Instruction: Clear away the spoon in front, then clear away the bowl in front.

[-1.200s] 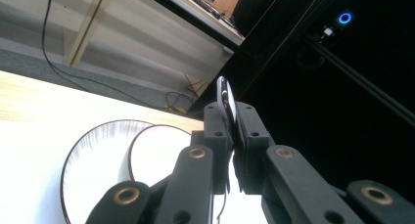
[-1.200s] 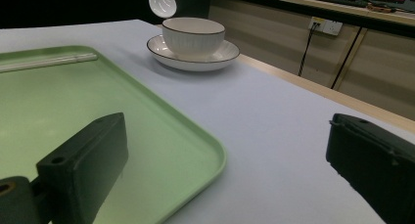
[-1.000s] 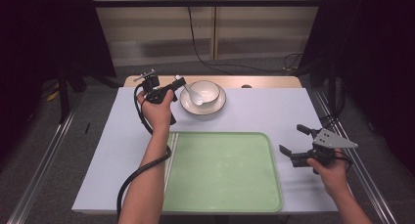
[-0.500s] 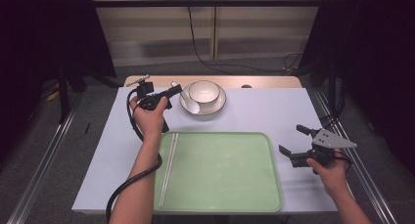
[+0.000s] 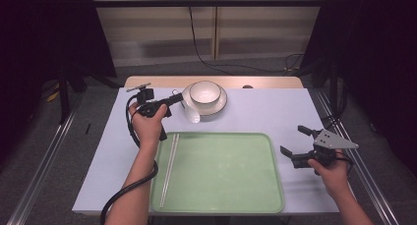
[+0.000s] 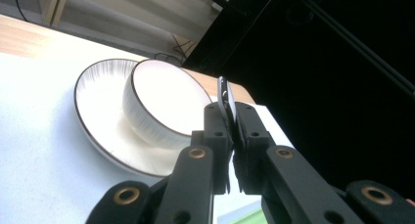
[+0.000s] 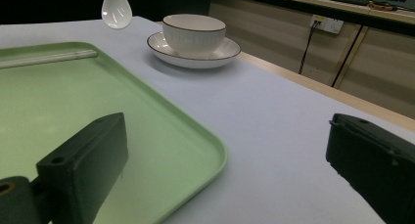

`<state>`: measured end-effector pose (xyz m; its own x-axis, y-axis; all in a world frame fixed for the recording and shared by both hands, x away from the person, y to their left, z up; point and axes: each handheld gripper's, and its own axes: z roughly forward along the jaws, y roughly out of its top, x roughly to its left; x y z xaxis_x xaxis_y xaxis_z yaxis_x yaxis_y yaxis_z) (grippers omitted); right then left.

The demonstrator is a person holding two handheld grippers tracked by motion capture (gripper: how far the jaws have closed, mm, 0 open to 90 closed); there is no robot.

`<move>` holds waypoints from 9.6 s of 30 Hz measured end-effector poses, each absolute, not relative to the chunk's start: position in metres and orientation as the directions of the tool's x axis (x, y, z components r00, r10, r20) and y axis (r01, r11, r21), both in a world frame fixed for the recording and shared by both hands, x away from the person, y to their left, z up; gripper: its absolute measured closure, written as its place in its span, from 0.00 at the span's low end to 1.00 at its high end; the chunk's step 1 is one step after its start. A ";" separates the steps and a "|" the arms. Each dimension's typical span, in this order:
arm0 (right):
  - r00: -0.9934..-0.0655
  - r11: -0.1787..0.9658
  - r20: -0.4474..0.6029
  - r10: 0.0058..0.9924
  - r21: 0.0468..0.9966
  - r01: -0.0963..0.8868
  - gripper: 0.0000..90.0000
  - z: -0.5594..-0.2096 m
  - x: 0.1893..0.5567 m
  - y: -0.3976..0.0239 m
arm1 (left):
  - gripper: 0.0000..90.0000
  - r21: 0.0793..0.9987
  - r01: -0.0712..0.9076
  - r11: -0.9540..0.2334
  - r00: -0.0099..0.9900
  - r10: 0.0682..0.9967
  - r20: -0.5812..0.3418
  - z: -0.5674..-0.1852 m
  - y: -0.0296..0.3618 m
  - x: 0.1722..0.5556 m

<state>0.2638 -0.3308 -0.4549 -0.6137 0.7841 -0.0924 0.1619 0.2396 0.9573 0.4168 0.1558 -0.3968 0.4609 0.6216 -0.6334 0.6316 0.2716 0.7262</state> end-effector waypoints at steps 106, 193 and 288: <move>-0.618 0.246 -0.093 0.781 0.955 0.166 0.02 -0.457 0.264 -0.328 | 0.93 0.610 0.792 0.007 0.504 0.555 -0.661 -0.460 0.139 0.386; -0.640 0.258 -0.092 0.763 0.951 0.171 0.02 -0.457 0.265 -0.328 | 0.75 0.605 0.780 -0.162 0.540 0.664 -0.517 -0.484 0.142 0.378; -0.649 0.255 -0.082 0.756 0.951 0.176 0.02 -0.458 0.265 -0.330 | 0.36 0.733 0.680 0.018 0.333 0.883 -0.331 -0.453 0.090 0.524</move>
<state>0.2649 -0.3295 -0.4582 -0.6489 0.7564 -0.0824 0.1761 0.2547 0.9509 0.5242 0.0895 -0.4527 0.3332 0.8829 -0.3308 0.6798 0.0181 0.7332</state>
